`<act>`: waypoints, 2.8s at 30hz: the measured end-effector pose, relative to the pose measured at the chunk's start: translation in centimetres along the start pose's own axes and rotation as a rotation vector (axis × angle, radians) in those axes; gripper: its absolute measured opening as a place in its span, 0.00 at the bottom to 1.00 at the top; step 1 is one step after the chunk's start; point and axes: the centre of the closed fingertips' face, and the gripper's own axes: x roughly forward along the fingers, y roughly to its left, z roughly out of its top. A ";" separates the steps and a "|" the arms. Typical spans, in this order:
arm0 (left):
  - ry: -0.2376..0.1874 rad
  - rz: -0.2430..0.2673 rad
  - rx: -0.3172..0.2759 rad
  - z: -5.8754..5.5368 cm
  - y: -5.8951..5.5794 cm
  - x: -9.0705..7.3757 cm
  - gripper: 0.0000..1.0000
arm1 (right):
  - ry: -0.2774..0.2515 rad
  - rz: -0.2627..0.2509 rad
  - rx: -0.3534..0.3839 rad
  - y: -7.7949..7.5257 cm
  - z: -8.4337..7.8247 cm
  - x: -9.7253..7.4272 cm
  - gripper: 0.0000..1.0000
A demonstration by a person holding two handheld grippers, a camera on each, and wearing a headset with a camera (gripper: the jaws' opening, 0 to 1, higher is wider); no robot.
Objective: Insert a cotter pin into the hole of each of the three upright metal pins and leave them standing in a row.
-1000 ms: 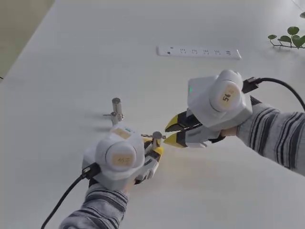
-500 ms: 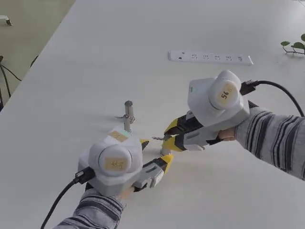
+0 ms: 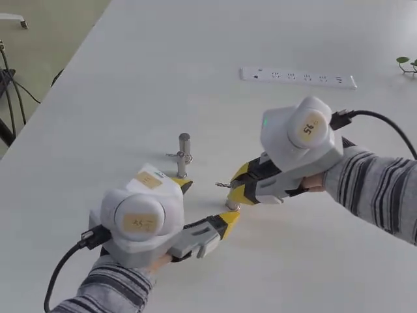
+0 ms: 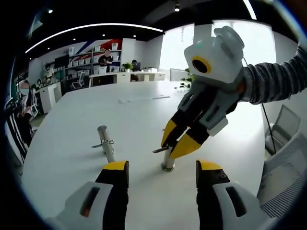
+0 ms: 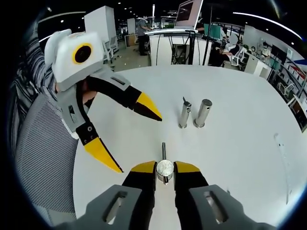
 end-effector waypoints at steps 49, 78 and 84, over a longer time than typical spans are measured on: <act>-0.058 0.061 0.005 0.6 3.0 -2.9 0.94 | 0.052 0.047 -0.082 -4.4 1.5 0.9 0.08; -0.026 0.073 0.011 -0.1 3.3 -2.7 0.99 | -0.042 0.027 -0.017 -4.8 2.9 0.1 0.20; -0.020 0.071 0.013 -0.2 3.3 -2.6 0.99 | -0.174 -0.027 0.131 -6.0 6.0 0.6 0.21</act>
